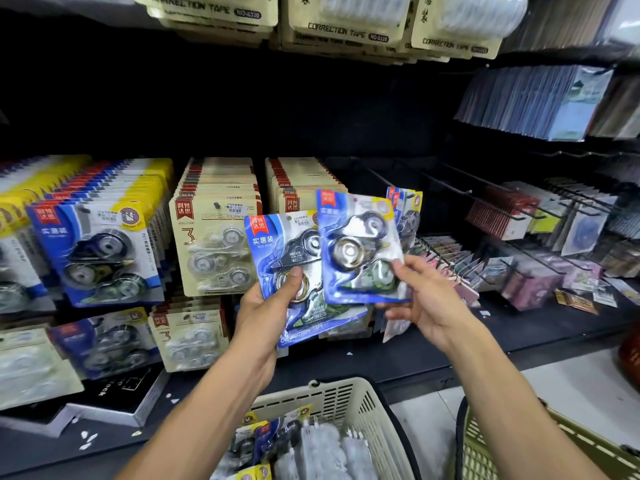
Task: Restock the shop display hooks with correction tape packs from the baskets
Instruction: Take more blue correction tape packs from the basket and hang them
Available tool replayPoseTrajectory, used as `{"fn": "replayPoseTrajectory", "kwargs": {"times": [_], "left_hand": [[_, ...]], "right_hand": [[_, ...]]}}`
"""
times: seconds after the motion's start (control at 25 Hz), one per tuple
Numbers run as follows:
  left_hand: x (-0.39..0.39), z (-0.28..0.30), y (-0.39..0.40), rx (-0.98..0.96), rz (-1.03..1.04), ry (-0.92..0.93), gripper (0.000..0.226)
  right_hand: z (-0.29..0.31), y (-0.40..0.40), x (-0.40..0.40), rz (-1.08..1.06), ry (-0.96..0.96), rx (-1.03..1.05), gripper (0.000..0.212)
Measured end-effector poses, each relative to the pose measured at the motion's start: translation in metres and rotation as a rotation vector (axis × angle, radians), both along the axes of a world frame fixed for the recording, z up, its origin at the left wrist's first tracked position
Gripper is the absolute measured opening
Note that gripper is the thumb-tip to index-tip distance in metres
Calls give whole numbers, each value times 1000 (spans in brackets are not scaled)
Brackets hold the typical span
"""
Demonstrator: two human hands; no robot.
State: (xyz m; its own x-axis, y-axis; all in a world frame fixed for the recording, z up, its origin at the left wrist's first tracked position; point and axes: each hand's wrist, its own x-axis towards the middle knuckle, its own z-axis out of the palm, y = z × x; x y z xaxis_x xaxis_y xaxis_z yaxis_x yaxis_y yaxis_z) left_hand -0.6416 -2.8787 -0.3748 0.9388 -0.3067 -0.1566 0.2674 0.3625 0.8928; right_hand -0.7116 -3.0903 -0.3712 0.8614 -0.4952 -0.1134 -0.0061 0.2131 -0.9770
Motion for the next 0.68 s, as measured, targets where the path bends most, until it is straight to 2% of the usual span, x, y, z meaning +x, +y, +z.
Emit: {"fn": "replayPoseTrajectory", "kwargs": {"times": [0.16, 0.48, 0.68], "left_hand": [[0, 5, 6, -8, 7, 14, 11], [-1, 8, 13, 10, -19, 1, 22], [1, 7, 14, 33, -14, -1, 22]], "right_hand": [[-7, -24, -8, -300, -165, 15, 7], [-17, -55, -5, -622, -75, -42, 26], [-18, -64, 2, -700, -67, -298, 21]]}}
